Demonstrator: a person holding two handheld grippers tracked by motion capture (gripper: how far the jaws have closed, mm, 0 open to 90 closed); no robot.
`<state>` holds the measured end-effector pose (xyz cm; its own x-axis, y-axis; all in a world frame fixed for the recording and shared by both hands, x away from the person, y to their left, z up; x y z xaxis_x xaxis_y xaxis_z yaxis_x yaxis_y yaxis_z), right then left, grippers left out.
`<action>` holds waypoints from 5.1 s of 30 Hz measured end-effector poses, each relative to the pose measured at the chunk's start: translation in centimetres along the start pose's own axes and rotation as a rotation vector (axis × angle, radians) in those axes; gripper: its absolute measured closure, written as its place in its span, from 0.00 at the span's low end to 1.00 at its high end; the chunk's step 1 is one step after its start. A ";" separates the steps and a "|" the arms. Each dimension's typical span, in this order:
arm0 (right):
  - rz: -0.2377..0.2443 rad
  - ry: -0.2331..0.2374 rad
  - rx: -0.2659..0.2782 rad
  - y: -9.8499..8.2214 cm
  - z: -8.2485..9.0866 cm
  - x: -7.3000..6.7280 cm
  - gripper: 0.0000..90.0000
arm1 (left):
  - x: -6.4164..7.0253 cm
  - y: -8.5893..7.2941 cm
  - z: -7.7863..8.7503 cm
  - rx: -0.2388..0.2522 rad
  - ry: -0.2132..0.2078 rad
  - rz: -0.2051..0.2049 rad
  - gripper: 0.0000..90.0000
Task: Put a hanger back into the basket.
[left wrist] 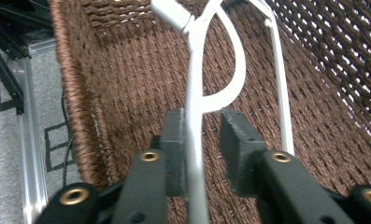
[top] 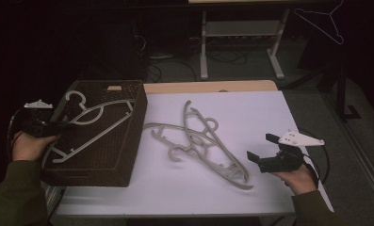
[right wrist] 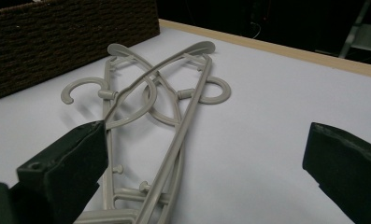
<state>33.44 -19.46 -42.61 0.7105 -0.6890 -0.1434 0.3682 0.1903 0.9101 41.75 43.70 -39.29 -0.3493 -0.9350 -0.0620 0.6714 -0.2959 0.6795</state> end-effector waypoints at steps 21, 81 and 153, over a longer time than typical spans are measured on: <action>0.010 0.009 -0.008 0.2 -0.3 -0.3 0.00 | 5.5 4.2 2.7 0.196 -0.179 0.058 0.34; -0.025 0.074 -0.295 -1.2 -6.9 -1.7 0.48 | 33.0 3.0 -4.0 0.204 -0.510 -0.145 0.07; -0.183 -0.125 -0.305 -1.9 -3.5 6.0 0.69 | 33.8 1.8 -5.1 0.151 -0.535 -0.162 0.07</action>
<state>39.15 -21.51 -46.56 0.5448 -0.8072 -0.2271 0.6574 0.2430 0.7133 34.50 10.60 -43.93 -0.7482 -0.6394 0.1771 0.4946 -0.3596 0.7912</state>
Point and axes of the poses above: each handheld gripper's, and its own axes: z roughly backward along the jaws, y roughly out of its top, x roughly to its right, the point moved 8 cm from there along -z, roughly forward along the jaws, and after that the axes turned 6 degrees about y, right-handed, at the moved point
